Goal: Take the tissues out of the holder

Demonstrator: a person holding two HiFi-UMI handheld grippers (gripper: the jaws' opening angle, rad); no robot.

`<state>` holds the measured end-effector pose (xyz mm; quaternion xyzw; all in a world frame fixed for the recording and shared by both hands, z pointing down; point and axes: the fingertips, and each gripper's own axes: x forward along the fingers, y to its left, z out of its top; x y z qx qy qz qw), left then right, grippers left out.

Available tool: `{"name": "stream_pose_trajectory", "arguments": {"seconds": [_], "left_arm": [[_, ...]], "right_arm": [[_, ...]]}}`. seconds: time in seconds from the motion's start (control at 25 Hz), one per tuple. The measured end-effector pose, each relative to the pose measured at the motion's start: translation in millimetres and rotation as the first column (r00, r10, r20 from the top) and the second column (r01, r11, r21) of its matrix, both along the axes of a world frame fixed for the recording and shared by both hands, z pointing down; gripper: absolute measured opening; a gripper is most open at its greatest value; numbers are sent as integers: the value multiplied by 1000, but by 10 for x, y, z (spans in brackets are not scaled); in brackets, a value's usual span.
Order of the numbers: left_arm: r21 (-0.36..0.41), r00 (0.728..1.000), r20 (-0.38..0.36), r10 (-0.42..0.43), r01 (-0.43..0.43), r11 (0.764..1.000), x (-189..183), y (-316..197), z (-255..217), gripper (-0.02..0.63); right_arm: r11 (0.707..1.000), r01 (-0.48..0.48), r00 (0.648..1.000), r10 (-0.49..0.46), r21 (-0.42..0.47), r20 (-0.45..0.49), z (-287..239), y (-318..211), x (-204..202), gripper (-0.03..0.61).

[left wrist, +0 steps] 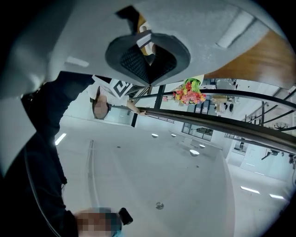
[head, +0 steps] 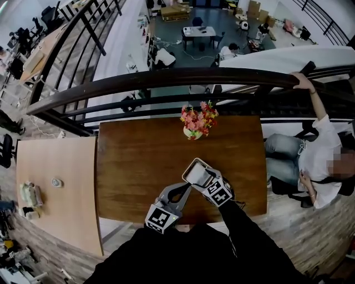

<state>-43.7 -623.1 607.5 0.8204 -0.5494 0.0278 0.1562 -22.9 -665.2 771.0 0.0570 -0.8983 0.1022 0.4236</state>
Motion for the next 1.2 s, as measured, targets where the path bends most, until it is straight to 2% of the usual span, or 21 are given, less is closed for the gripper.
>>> {"name": "stream_pose_trajectory", "arguments": {"seconds": [0.24, 0.56, 0.76, 1.2], "left_arm": [[-17, 1000, 0, -8, 8, 1000, -32, 20, 47, -3], [-29, 999, -17, -28, 27, 999, -77, 77, 66, -3], [-32, 1000, -2, -15, 15, 999, -116, 133, 83, -3], [-42, 1000, 3, -19, 20, 999, -105, 179, 130, -3]], "right_arm": [[1000, 19, 997, -19, -3, -71, 190, -11, -39, 396], [1000, 23, 992, -25, -19, -125, 389, -47, -86, 403], [999, 38, 987, -38, -8, -159, 442, -58, -126, 397], [1000, 27, 982, -30, -16, -186, 433, -70, -64, 290]]}}
